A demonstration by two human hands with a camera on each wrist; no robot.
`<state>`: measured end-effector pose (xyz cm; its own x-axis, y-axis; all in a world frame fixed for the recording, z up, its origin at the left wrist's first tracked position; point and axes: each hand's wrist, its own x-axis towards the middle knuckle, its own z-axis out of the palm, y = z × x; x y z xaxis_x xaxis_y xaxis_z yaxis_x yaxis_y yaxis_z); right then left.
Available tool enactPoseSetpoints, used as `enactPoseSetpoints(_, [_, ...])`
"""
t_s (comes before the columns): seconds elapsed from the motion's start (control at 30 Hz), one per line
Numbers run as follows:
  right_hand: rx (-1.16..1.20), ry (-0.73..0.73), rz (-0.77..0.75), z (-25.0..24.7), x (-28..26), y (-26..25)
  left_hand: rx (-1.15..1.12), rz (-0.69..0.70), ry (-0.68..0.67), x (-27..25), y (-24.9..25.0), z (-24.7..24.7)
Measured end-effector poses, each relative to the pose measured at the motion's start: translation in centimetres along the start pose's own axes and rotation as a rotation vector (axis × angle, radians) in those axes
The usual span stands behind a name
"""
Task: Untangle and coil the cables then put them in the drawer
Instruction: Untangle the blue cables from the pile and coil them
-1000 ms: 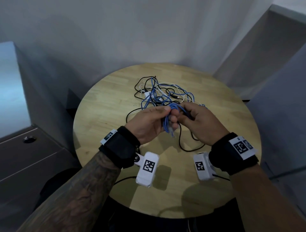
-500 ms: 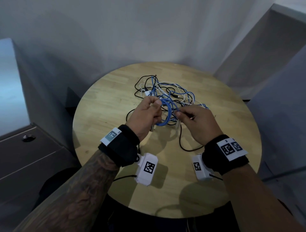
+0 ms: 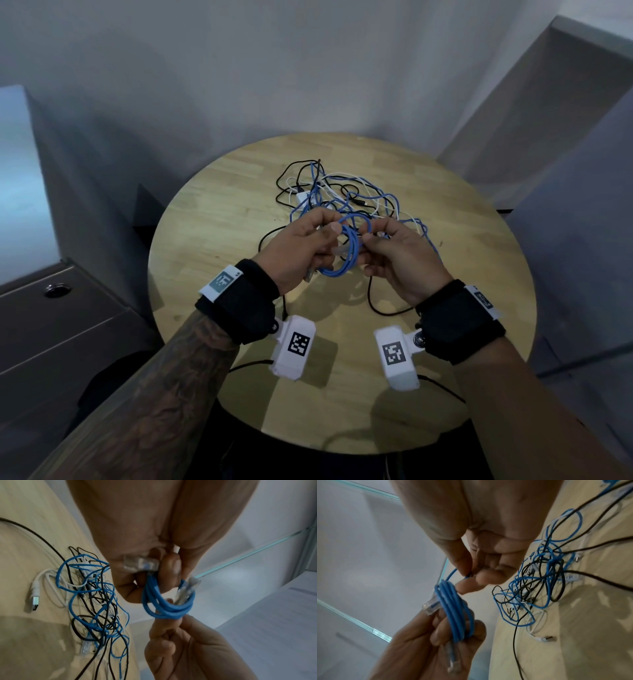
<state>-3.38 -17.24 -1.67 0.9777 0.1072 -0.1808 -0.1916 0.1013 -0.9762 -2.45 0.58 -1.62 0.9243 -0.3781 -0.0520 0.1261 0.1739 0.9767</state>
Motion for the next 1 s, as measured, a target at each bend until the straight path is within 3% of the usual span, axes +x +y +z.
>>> enactPoseSetpoints(0.23, [-0.124, -0.201, -0.156, 1.2, -1.0, 0.1, -0.058, 0.043, 0.144, 0.3, -0.7, 0.6])
enactPoseSetpoints(0.47, [-0.117, 0.048, -0.25, 2.1, -0.7, 0.7, -0.083, 0.033, 0.123, 0.3, -1.4, 1.8])
enactPoseSetpoints(0.63, [-0.193, 0.024, -0.275, 1.4, -0.5, 0.5, -0.2, 0.046, 0.125, 0.2, -1.4, 2.1])
enactPoseSetpoints(0.83, [-0.21, 0.007, -0.232, 0.3, -0.2, 0.0, -0.045, 0.101, 0.105, 0.1, -1.5, 1.4])
enactPoseSetpoints(1.0, [-0.272, 0.078, -0.348, 0.0, -0.4, -0.5, 0.072, 0.043, 0.022, 0.4, -2.0, 1.5])
